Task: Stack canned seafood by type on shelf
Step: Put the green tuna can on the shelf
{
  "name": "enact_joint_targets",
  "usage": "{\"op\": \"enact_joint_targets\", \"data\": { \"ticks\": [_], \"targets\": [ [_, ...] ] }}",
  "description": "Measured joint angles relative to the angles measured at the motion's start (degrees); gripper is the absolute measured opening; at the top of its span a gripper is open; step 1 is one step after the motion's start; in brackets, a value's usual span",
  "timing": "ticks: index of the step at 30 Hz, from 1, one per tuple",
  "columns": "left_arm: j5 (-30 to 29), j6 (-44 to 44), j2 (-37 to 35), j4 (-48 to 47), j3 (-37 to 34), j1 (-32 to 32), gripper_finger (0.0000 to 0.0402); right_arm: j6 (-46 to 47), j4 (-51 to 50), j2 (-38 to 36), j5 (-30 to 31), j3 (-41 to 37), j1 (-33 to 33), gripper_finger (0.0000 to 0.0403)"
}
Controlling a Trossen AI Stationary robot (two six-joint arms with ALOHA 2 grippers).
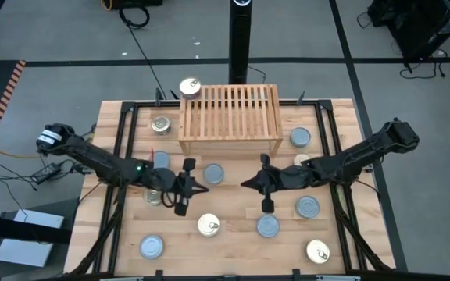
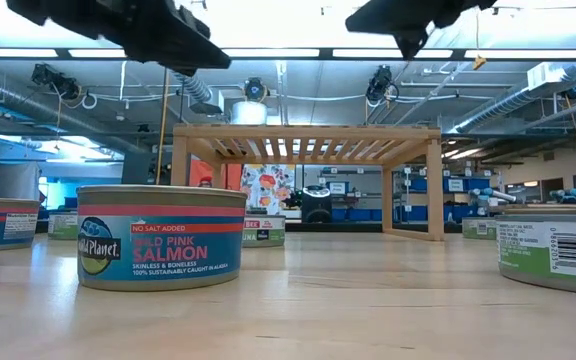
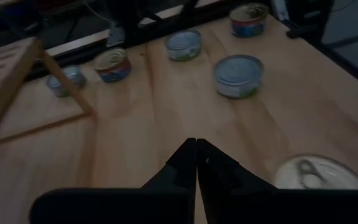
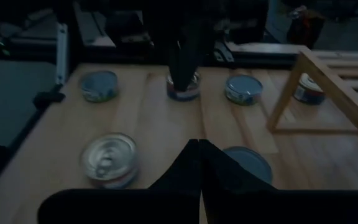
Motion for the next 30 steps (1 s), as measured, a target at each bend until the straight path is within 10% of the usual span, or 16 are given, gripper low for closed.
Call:
{"op": "enact_joint_targets", "data": {
  "ticks": [30],
  "targets": [
    [-6.08, -8.08, 7.23, -0.16, 0.0, -5.78, 0.0019, -2.13, 7.39, -0.04, 1.39, 0.0, 1.85, 0.0008]
  ]
}}
